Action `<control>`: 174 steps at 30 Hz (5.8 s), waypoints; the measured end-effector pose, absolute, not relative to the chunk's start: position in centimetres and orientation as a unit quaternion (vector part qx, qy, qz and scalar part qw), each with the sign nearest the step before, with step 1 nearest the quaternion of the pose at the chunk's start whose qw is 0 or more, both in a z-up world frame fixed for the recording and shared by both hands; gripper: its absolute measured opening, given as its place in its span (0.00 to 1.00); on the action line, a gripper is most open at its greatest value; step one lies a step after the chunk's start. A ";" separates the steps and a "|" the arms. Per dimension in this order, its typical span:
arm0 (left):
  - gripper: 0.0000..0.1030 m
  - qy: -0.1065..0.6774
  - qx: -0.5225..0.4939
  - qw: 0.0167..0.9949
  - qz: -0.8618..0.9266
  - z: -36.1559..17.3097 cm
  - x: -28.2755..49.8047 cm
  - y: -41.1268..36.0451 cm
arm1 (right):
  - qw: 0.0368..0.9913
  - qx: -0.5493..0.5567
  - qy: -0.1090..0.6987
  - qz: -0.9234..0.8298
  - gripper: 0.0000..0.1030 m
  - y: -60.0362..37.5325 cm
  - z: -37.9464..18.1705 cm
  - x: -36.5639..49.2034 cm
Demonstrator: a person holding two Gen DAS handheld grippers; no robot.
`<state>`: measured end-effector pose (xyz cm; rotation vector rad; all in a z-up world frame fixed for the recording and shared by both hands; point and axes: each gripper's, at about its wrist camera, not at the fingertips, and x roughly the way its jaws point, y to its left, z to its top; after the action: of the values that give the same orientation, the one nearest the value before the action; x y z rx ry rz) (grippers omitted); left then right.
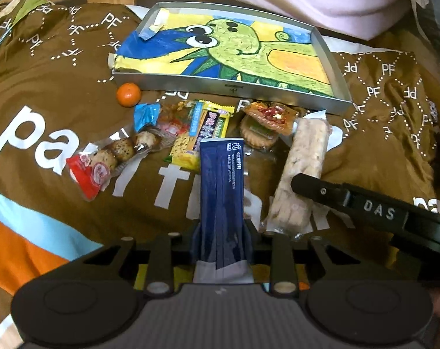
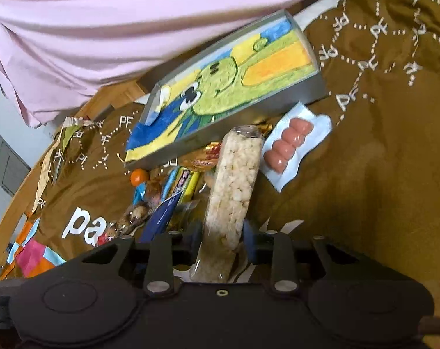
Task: Organize snacks
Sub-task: 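Carry the blue packet with the left tool while the right tool carries the rice bar into the tray, then open both tools to release the packets in the tray and lift, then move both tools back over the remaining snacks beside the tray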
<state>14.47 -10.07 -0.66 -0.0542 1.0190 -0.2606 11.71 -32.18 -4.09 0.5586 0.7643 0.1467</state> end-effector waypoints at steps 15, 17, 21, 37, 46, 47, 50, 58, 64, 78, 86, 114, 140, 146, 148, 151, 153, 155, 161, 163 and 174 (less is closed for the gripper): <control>0.31 0.461 -0.049 0.880 -0.105 -0.6 13.7 -9.8 | 0.919 0.229 0.318 0.053 0.30 -31.8 -2.8 10.6; 0.31 0.458 -0.051 0.881 -0.105 -0.4 13.6 -9.8 | 0.929 0.203 0.304 0.049 0.30 -31.4 -2.2 10.3; 0.31 0.454 -0.074 0.881 -0.111 -0.2 13.4 -9.7 | 0.943 0.156 0.291 0.036 0.29 -31.0 -1.5 9.4; 0.31 0.410 -0.098 0.898 -0.127 3.0 13.8 -10.2 | 0.960 0.135 0.245 0.018 0.28 -31.6 0.0 8.4; 0.31 0.390 -0.091 0.908 -0.124 4.1 17.7 -10.8 | 0.969 0.119 0.216 0.015 0.28 -31.9 0.7 10.7; 0.31 0.388 -0.090 0.909 -0.123 4.1 18.1 -10.9 | 0.971 0.114 0.211 0.015 0.28 -32.0 0.7 11.2; 0.31 0.384 -0.090 0.911 -0.122 4.4 19.7 -11.2 | 0.976 0.091 0.196 0.017 0.28 -32.4 0.9 12.5; 0.31 0.360 -0.096 0.920 -0.120 5.0 26.5 -13.7 | 0.985 0.083 0.145 0.048 0.28 -33.5 1.7 19.6; 0.31 0.349 -0.096 0.925 -0.118 3.3 31.9 -15.5 | 0.985 0.086 0.143 0.044 0.28 -33.9 -0.3 24.0; 0.31 0.370 -0.081 0.917 -0.127 -1.6 37.2 -18.0 | 0.968 0.151 0.198 0.030 0.29 -36.5 -3.8 27.5; 0.35 0.356 -0.037 0.924 -0.131 -2.0 37.0 -19.2 | 0.970 0.124 0.206 0.017 0.34 -36.1 -3.3 27.4; 1.00 0.187 -0.048 0.977 -0.094 7.7 20.8 -8.9 | 0.991 0.078 0.104 -0.030 0.99 -32.6 5.1 15.0; 1.00 0.243 0.017 0.964 -0.110 2.1 10.8 -2.2 | 0.986 0.059 0.145 -0.049 0.99 -24.4 1.9 2.5; 1.00 0.255 0.035 0.959 -0.121 0.7 11.0 -0.9 | 0.974 0.015 0.221 -0.041 0.99 -22.3 -0.6 3.5; 1.00 0.259 0.038 0.957 -0.121 0.5 11.1 -0.5 | 0.972 0.014 0.231 -0.032 0.99 -21.9 -1.3 3.7; 1.00 0.266 0.034 0.956 -0.120 0.2 11.5 0.0 | 0.969 0.024 0.244 -0.022 0.99 -21.7 -1.9 4.1; 1.00 0.269 0.034 0.955 -0.117 0.0 11.6 0.2 | 0.968 0.024 0.250 -0.020 0.99 -21.5 -2.2 4.3; 1.00 0.274 0.034 0.954 -0.117 -0.2 11.8 0.3 | 0.967 0.022 0.253 -0.017 0.99 -21.4 -2.3 4.5; 1.00 0.282 0.050 0.950 -0.122 -0.7 12.2 0.2 | 0.962 0.036 0.269 -0.009 0.99 -21.3 -3.0 4.9; 1.00 0.284 0.056 0.949 -0.124 -0.8 12.4 0.1 | 0.961 0.038 0.275 -0.006 0.99 -21.2 -3.3 5.1; 1.00 0.302 0.089 0.939 -0.140 -1.6 13.7 0.0 | 0.954 0.049 0.295 0.016 0.99 -20.6 -4.1 6.0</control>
<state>13.72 -0.03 -1.60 0.1814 0.6165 -0.2865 5.96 -20.55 -4.14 0.1003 0.5984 0.0334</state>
